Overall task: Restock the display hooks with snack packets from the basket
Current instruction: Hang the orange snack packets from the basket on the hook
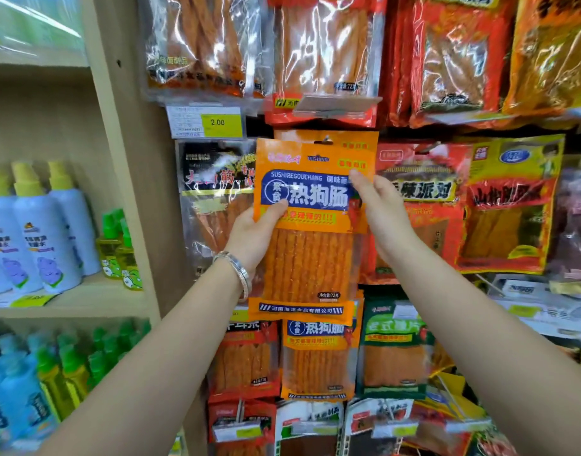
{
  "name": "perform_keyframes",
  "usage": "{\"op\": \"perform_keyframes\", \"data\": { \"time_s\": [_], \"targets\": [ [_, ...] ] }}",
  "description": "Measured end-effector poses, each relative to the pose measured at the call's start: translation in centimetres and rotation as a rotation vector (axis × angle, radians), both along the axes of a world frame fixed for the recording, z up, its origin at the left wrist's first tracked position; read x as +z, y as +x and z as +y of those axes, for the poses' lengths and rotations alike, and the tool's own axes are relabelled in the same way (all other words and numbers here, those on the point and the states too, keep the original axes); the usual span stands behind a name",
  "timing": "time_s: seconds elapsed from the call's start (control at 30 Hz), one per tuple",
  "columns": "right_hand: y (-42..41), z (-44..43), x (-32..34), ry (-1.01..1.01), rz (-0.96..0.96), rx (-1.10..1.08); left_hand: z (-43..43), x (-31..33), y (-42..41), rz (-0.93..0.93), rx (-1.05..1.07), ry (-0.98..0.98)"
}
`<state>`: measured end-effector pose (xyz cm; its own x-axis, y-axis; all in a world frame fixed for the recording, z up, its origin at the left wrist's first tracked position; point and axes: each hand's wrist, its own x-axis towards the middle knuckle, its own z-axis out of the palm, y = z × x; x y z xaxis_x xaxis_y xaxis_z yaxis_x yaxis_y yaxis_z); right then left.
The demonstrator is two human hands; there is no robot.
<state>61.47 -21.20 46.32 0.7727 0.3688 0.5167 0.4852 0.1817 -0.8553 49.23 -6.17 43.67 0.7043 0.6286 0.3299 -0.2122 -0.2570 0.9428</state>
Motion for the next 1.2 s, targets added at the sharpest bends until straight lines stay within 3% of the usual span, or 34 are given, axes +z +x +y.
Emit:
{"op": "perform_keyframes", "data": {
  "time_s": [0.07, 0.23, 0.43, 0.9, 1.03, 1.2],
  "targets": [
    [0.0, 0.0, 0.7, 0.054, 0.012, -0.002, -0.7, 0.4, 0.4, -0.049, -0.016, 0.08],
    [0.7, -0.1, 2.5, 0.15, -0.164, -0.111, -0.9, 3.3, 1.0, -0.295, 0.127, 0.23],
    [2.0, 0.8, 4.3, 0.145, -0.204, -0.145, -1.8, 6.4, 1.6, -0.242, 0.133, 0.639],
    [3.8, 1.9, 3.2, 0.087, -0.235, -0.216, -1.2, 4.9, 3.0, -0.285, 0.087, 0.671],
    [3.1, 1.4, 0.3, 0.064, -0.559, -0.452, -0.1, 0.8, 4.0, -0.061, 0.192, 0.812],
    [3.9, 1.0, -5.2, -0.4, -1.08, -0.65, 1.1, -5.3, 4.8, 0.196, 0.122, 0.883]
  ]
}}
